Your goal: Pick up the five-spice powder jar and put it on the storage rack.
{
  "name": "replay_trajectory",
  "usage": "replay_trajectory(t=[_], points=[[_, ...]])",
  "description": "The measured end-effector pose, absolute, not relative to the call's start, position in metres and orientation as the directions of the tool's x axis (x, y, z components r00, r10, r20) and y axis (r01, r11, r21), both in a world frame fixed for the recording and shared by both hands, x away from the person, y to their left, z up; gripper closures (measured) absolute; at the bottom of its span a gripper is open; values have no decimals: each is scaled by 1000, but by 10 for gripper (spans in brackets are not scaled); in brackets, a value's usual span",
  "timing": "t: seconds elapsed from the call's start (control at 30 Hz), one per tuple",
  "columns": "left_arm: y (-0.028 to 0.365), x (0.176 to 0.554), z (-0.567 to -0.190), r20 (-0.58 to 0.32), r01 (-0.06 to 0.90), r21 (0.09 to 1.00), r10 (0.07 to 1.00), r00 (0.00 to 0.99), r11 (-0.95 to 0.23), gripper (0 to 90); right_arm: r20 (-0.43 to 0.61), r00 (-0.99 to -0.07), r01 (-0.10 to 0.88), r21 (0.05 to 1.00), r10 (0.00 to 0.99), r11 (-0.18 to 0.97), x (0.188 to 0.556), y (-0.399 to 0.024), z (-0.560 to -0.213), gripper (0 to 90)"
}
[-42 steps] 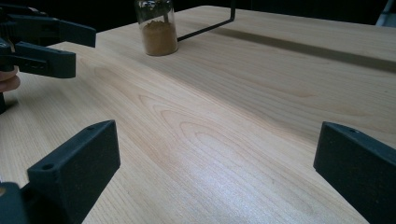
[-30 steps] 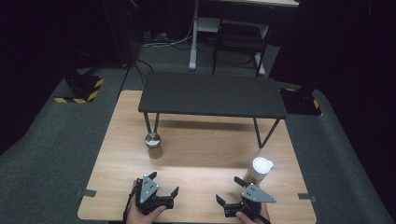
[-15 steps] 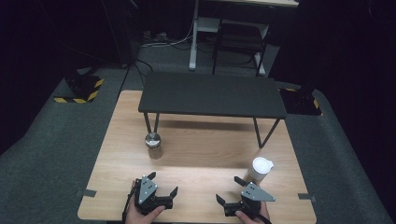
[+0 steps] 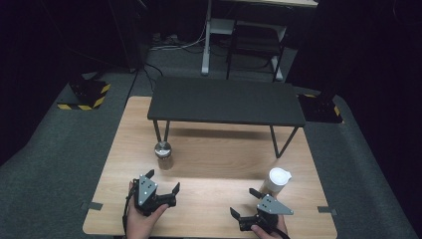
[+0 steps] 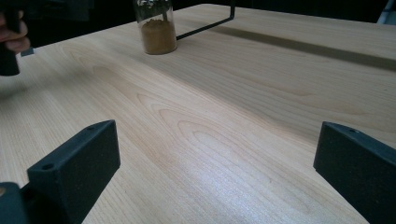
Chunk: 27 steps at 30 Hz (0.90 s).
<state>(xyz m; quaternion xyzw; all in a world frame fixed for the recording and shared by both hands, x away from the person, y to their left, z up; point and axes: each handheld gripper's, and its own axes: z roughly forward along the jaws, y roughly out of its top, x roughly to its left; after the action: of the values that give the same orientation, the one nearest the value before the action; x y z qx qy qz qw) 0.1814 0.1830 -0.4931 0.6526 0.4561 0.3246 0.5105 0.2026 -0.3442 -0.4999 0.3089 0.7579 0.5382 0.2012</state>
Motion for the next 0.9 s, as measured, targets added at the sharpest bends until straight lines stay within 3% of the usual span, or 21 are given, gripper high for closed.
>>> replay_trajectory(t=[0.57,0.9], points=[[181,243,-499,-90,329,944,965,247,4,23,26,-725,250,941,688,228,202,-344,-500,1],[174,265,-499,-85,347,938,970,227,1,170,33,-726,254,941,687,224,203,-345,-500,0]])
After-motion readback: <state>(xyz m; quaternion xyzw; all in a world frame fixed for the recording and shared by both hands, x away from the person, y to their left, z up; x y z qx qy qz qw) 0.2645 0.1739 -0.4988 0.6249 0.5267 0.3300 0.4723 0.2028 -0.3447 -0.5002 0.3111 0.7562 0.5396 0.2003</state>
